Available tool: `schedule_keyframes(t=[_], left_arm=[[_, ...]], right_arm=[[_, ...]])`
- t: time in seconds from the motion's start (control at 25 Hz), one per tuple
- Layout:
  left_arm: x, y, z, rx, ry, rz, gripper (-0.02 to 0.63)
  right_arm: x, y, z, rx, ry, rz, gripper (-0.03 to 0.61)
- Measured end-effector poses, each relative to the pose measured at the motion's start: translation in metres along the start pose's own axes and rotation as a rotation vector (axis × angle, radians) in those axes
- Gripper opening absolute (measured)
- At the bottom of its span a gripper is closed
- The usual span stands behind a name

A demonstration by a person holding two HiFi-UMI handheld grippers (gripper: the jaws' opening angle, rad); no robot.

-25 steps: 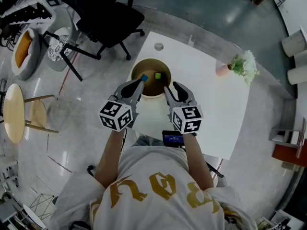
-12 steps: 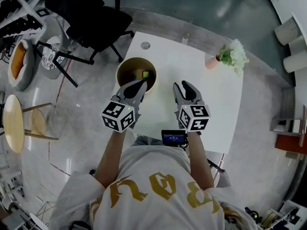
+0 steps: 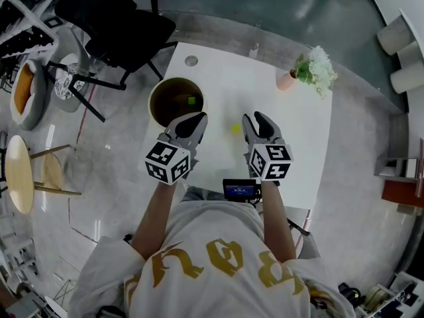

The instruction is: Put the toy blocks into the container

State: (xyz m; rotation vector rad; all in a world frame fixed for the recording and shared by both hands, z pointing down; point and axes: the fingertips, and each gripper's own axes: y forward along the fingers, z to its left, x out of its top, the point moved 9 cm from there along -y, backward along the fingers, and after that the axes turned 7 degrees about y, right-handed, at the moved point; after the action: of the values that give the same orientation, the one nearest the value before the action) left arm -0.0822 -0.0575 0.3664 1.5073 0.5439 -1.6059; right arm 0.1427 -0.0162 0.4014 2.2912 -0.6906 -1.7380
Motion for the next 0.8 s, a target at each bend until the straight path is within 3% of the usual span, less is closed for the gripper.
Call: schedule_keyframes(t=[0.32, 0.8], left_arm=[[-0.009, 0.014, -0.014, -0.012, 0.032, 0.05, 0.0], [-0.037, 0.028, -0.033, -0.049, 0.0, 0.132, 0.001]], right_arm=[[-0.009, 0.0, -0.013, 0.001, -0.005, 0.043, 0.163], [-0.03, 0.008, -0.024, 0.016, -0.03, 0.12, 0.167]])
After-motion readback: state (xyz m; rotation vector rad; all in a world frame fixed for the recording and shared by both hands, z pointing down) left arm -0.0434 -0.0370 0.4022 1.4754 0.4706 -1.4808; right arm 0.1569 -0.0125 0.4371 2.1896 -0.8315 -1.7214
